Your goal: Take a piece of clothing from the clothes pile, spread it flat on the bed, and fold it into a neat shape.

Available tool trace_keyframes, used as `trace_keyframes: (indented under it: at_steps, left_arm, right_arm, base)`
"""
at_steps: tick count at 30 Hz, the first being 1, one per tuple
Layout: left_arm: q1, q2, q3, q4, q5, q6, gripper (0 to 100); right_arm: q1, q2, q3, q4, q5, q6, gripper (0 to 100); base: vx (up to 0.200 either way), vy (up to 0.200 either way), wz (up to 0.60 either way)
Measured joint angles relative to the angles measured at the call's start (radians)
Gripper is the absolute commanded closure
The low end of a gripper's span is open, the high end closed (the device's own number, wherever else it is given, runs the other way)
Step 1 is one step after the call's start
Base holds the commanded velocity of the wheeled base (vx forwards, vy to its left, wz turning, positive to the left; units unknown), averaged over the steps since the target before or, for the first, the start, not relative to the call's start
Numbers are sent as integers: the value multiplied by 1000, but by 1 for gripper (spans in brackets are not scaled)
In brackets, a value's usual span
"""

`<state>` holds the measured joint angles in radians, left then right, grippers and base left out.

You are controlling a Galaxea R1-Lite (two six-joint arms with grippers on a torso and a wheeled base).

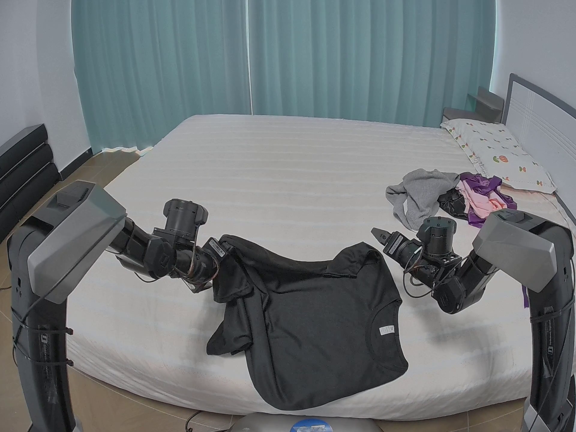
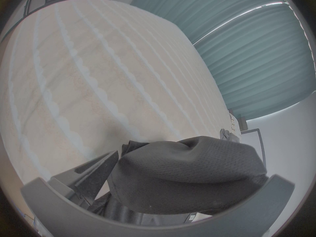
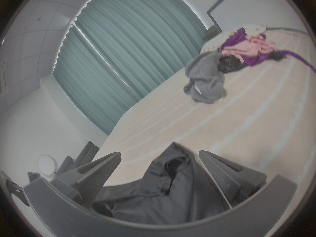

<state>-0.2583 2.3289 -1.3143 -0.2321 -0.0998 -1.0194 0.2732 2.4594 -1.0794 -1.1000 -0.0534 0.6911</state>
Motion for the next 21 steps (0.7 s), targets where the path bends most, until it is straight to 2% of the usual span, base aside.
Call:
trace_keyframes:
  at_steps: [4, 10, 14, 18, 21]
  left_arm:
    - [45, -28, -7, 11, -39, -5, 0]
    - [83, -49, -109, -31, -46, -71, 0]
    - [98, -42, -155, -30, -50, -77, 0]
    - [89, -19, -164, 75, -64, -26, 0]
    - [86, -1, -172, 220, -79, 37, 0]
  right_arm:
    - [-3, -41, 72, 24, 29, 69, 0]
    - [14, -66, 110, 49, 31, 113, 0]
    - [25, -58, 117, 54, 29, 120, 0]
    - [30, -49, 120, 57, 27, 121, 0]
    - [33, -45, 120, 59, 26, 121, 0]
  base:
    - [0, 0, 0]
    - [0, 0, 0]
    - [0, 0, 0]
    - [0, 0, 0]
    - [0, 0, 0]
